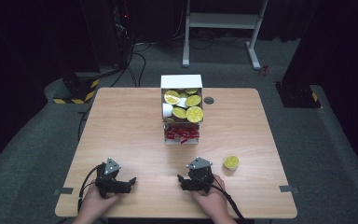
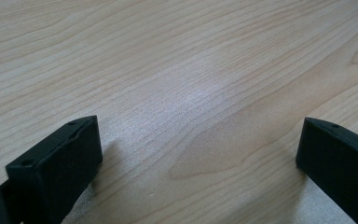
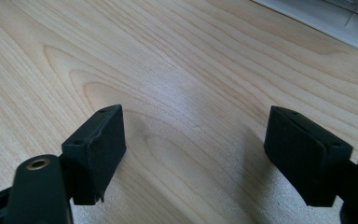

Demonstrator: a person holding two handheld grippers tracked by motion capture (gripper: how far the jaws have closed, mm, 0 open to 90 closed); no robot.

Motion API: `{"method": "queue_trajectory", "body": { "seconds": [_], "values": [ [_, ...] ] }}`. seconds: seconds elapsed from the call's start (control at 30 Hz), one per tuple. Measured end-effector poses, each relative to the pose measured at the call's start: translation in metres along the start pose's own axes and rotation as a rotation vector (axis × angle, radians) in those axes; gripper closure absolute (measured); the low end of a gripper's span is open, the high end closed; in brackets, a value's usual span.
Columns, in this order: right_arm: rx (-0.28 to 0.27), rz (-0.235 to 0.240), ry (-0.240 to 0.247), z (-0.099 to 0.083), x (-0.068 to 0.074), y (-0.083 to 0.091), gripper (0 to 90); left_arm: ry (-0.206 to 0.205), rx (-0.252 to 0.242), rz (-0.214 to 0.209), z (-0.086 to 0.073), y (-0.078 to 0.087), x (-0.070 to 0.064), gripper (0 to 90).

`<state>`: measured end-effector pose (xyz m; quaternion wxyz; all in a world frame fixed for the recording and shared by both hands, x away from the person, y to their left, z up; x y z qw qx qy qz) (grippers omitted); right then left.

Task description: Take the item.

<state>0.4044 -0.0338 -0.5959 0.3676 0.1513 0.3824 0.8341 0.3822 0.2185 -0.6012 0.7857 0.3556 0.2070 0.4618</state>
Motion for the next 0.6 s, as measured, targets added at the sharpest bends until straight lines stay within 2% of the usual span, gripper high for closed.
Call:
{"method": "queue_trajectory", "body": {
  "seconds": [0.17,0.33,0.4,0.43,0.6],
  "values": [
    [0.010,-0.023,-0.033,-0.0004,-0.0007,-0.0011,15.5,0.001,-0.001,0.005,-0.0003,0.0003,0.0003,0.6],
    [0.009,-0.023,-0.027,-0.0003,-0.0011,-0.0010,15.5,0.001,0.000,0.003,-0.0004,0.0004,0.0004,0.6],
    [0.009,-0.023,-0.030,-0.0005,-0.0011,-0.0008,15.5,0.002,0.000,0.003,-0.0004,0.0004,0.0003,0.6],
    [0.014,-0.022,-0.047,-0.0016,-0.0003,-0.0002,15.5,0.002,0.000,0.003,-0.0004,0.0004,0.0004,0.6],
    [0.015,-0.023,-0.046,-0.0017,-0.0005,0.0000,15.5,0.002,0.000,0.003,-0.0004,0.0004,0.0004,0.6]
  ]
}}
Point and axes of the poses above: each handheld gripper's, and its own axes: y roughly backward along the jaws, z roughly out of its top, x roughly to its left, the point moved 10 cm from there along -y, roughly forward along the jaws, and after that the axes turned 4 degrees about x, right-handed, at the moved point
